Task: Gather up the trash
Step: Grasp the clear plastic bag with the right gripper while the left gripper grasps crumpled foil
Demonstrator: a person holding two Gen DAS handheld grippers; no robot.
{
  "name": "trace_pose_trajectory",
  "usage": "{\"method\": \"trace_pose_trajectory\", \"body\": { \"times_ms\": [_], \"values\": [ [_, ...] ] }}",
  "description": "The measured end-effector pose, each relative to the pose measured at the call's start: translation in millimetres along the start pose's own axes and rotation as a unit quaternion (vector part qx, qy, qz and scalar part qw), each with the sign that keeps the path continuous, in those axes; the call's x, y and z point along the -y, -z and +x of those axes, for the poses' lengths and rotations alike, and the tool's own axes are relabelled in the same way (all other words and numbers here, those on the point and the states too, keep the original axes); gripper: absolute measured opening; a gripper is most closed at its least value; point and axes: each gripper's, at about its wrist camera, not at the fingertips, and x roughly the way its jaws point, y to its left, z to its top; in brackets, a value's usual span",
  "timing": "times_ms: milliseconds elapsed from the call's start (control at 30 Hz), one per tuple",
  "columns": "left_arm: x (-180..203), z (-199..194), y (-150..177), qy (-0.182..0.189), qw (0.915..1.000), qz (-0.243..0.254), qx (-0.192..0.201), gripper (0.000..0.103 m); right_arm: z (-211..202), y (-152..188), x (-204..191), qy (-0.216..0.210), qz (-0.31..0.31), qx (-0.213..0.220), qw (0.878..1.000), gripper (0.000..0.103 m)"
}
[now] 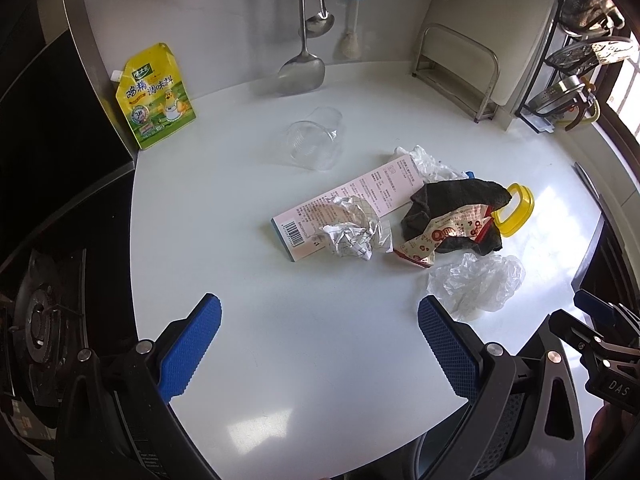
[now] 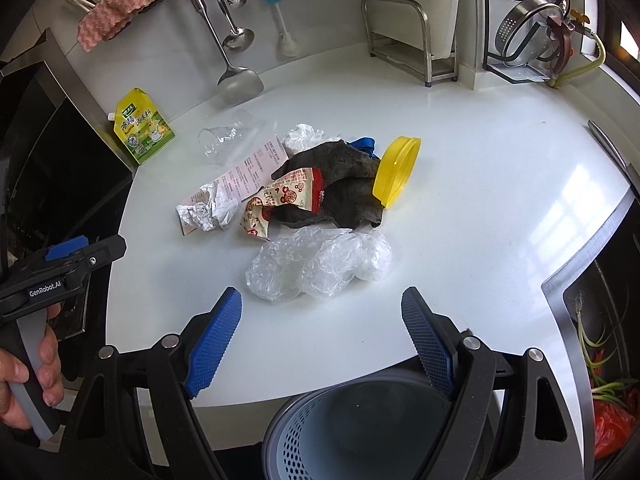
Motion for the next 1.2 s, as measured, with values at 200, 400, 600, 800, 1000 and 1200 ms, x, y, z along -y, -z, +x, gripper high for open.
{"method": "trace_pose_trajectory", "body": {
  "times_ms": [200, 400, 600, 800, 1000, 1200],
  "values": [
    [-1.6, 7.9, -8.4, 0.003, 1.0000, 0.008, -0.004, 0.097, 10.2, -4.4, 0.0, 0.001, 0.008, -0.004, 1.000, 0.078],
    [0.4, 18.0, -14.6, 0.004, 0.9997, 0.020, -0.010, 0.097, 24.0, -7.3, 3.7, 0.007, 0.018, -0.011, 1.000, 0.078],
    [3.8, 31.9, -20.2, 0.005, 0.9992, 0.034, -0.019, 0.097, 48.8, -10.5, 6.6, 0.020, 0.024, -0.024, 0.999, 0.078],
    [8.4, 48.2, -25.8, 0.004, 0.9985, 0.048, -0.026, 0.097, 85.1, -14.8, 3.1, 0.036, 0.016, -0.041, 0.998, 0.078],
    [10.4, 61.4, -29.8, 0.001, 0.9977, 0.058, -0.034, 0.097, 114.4, -18.7, 2.6, 0.044, 0.007, -0.054, 0.998, 0.077],
    [8.8, 70.9, -36.7, 0.006, 0.9979, 0.053, -0.037, 0.097, 110.9, -18.3, 9.4, 0.022, 0.006, -0.059, 0.998, 0.017]
  ]
}}
